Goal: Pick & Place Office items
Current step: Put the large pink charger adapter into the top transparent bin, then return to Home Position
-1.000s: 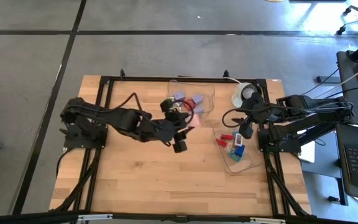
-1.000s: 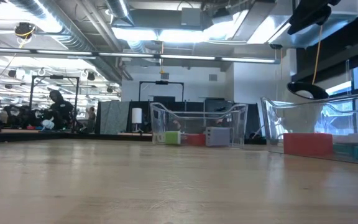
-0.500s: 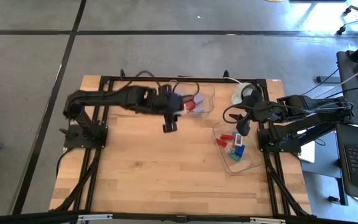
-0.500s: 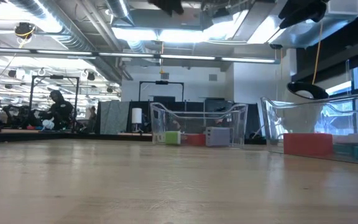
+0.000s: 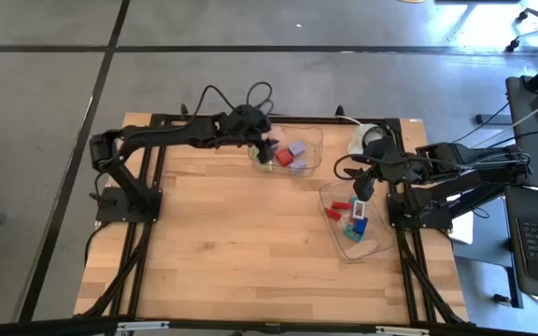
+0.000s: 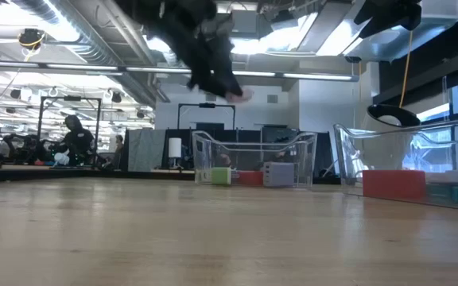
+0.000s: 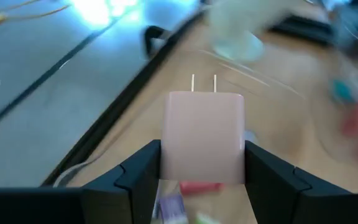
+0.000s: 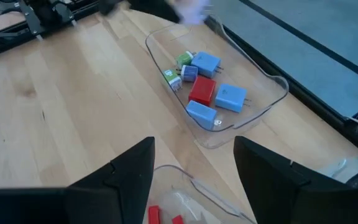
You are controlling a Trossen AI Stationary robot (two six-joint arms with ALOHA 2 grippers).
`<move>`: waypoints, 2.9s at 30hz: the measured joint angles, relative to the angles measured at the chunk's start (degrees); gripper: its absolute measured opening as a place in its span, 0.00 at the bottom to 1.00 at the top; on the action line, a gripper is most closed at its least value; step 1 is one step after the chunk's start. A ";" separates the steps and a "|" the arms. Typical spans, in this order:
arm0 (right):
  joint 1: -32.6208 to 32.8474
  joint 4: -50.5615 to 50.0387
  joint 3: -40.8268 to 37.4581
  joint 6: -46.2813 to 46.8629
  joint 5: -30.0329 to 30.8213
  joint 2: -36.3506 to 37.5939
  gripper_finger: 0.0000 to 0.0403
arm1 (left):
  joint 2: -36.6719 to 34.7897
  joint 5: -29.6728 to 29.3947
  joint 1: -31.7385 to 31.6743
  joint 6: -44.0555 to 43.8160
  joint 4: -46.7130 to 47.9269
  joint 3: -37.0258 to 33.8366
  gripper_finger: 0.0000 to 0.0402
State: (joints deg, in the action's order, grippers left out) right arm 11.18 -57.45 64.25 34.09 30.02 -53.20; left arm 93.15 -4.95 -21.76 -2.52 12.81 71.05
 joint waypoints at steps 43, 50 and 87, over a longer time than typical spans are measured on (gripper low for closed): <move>0.00 -0.02 0.00 -0.17 3.59 -0.04 0.55 | 8.91 -5.54 -0.72 -10.12 -12.99 -6.38 0.65; 0.00 -0.02 0.00 -7.45 3.40 -0.04 0.55 | 0.85 -5.53 0.24 -10.35 -13.04 -6.38 0.65; 0.00 40.28 -38.06 2.00 -16.63 17.83 0.55 | -49.14 -32.33 30.37 -26.10 28.82 -14.45 0.65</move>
State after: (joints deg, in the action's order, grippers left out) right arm 11.18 -17.17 26.19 36.09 13.39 -35.37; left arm 44.01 -37.28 8.62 -28.63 41.63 56.60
